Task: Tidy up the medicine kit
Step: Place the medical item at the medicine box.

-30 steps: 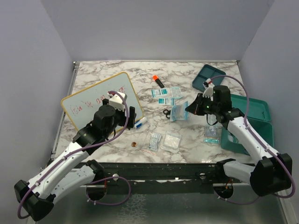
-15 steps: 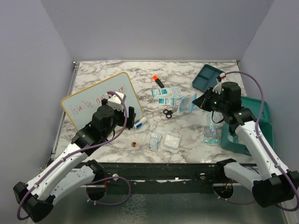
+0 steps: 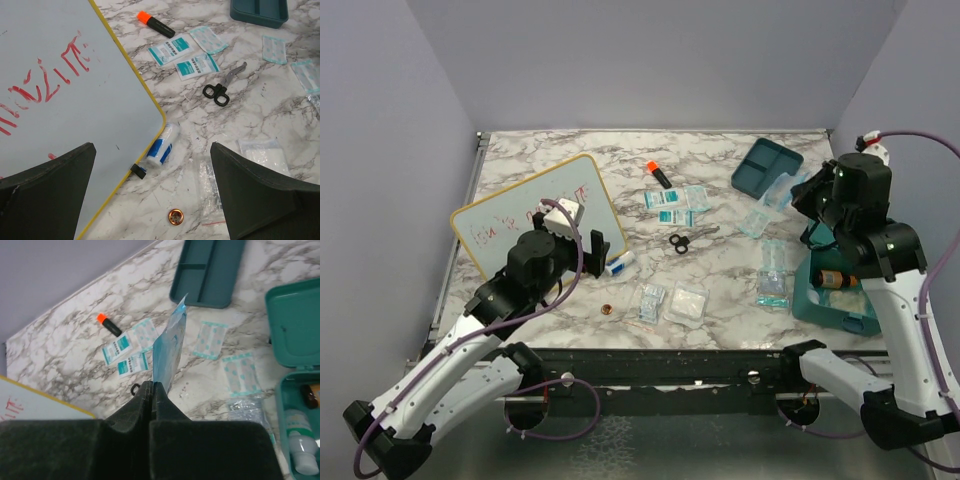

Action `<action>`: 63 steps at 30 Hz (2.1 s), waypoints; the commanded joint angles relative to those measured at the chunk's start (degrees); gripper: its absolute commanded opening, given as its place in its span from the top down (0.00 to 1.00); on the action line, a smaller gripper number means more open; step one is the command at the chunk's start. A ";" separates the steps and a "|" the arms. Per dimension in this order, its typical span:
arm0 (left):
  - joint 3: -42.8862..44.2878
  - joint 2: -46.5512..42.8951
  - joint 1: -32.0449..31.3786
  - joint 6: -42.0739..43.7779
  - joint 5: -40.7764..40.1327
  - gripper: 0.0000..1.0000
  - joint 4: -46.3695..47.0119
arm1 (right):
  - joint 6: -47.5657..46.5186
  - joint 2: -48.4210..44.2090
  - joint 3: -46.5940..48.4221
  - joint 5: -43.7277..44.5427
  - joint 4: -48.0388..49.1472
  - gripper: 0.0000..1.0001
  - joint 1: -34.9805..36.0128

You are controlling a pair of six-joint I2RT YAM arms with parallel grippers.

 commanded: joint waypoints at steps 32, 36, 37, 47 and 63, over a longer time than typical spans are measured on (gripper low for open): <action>-0.72 -9.02 -0.23 -0.56 3.39 0.01 0.44 | 15.92 -0.19 -4.89 51.64 -37.17 0.99 -7.77; -0.80 -9.66 -0.33 -0.57 3.33 0.01 0.39 | 17.06 1.80 -4.80 52.69 -37.12 0.99 -10.40; -0.77 -9.74 -0.33 -0.62 3.26 0.01 0.39 | 17.37 2.20 -4.61 52.52 -37.17 0.99 -10.72; -0.80 -9.97 -0.32 -0.65 3.30 0.01 0.58 | 23.26 4.73 -9.45 56.53 -36.85 0.99 -12.38; -1.06 -10.30 -0.28 -0.56 2.17 0.01 0.53 | 28.86 10.15 -12.92 58.30 -35.91 0.99 -15.34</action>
